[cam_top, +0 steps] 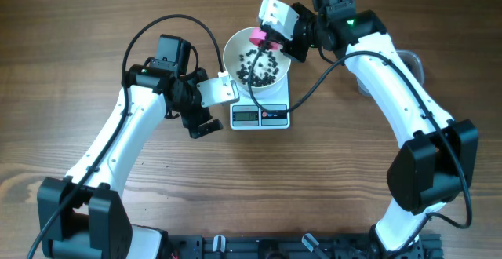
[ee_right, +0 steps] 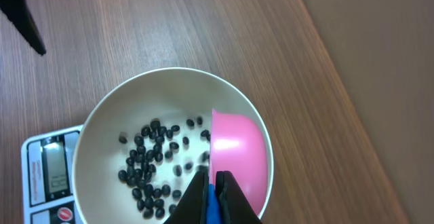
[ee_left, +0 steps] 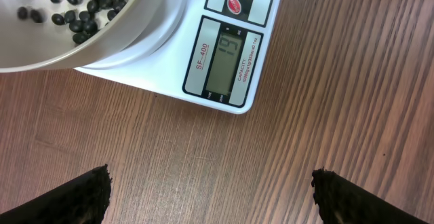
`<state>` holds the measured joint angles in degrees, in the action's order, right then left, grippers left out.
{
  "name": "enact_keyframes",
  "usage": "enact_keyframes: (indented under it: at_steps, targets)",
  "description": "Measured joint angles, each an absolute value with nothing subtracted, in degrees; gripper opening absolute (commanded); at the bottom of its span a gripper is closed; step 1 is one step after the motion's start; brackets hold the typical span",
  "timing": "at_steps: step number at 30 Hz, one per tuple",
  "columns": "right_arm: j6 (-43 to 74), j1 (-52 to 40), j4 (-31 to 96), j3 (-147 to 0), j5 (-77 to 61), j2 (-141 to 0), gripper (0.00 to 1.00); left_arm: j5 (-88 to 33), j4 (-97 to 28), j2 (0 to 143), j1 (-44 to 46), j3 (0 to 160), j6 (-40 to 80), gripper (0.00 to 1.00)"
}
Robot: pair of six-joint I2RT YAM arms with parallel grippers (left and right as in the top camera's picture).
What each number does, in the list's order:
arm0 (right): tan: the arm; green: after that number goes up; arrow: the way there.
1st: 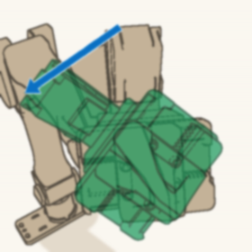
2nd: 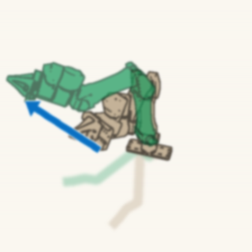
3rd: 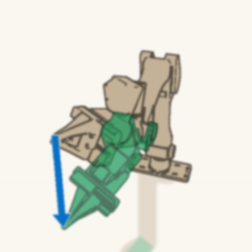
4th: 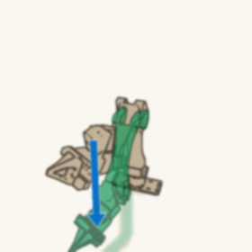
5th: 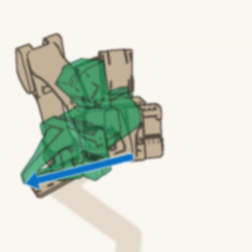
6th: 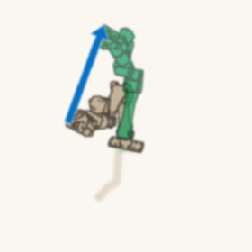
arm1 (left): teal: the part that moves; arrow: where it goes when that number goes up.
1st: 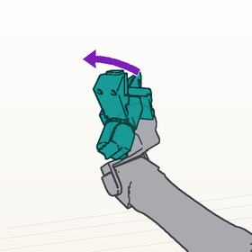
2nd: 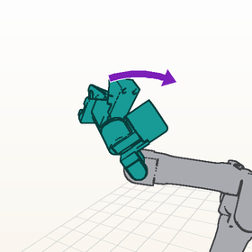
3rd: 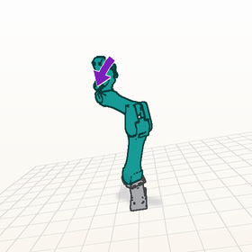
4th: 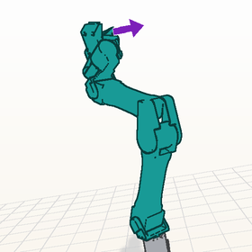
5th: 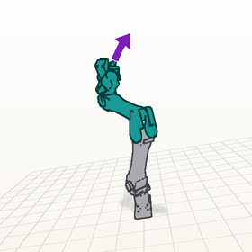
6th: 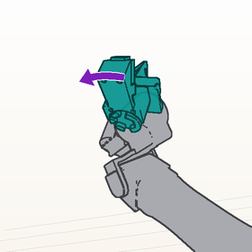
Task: Scoop item into bowl and weigh 150g on scale
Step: 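Carry the bean-filled scoop over the white bowl and pour beans in, then move the empty scoop back and dip it into the bean tub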
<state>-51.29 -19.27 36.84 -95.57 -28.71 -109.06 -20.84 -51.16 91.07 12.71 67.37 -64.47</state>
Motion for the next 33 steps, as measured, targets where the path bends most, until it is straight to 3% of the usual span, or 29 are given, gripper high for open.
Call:
enact_keyframes:
  at_steps: [10, 20, 23, 29, 33]
  targets:
    - [-61.1, -19.3, 36.8, -95.6, -29.1, -109.1, 0.04, -20.8, -51.2, 91.1, 12.7, 67.4, -64.5, 1.0]
    - [-60.9, -19.3, 35.7, -95.6, -30.6, -109.1, 0.04, -20.8, -51.2, 91.1, 12.7, 67.4, -64.5, 1.0]
    - [-50.6, -19.3, 30.5, -95.5, -32.6, -109.1, 0.04, -20.8, -51.2, 91.1, 12.7, 67.4, -64.5, 1.0]
    - [-17.7, -16.7, 26.1, -95.5, -34.9, -109.1, 0.04, -20.8, -51.2, 91.1, 12.7, 67.4, -64.5, 1.0]
    - [-7.1, -10.7, 28.9, -95.5, -38.4, -109.0, 0.04, -20.8, -51.2, 91.1, 12.7, 67.4, -64.5, 1.0]
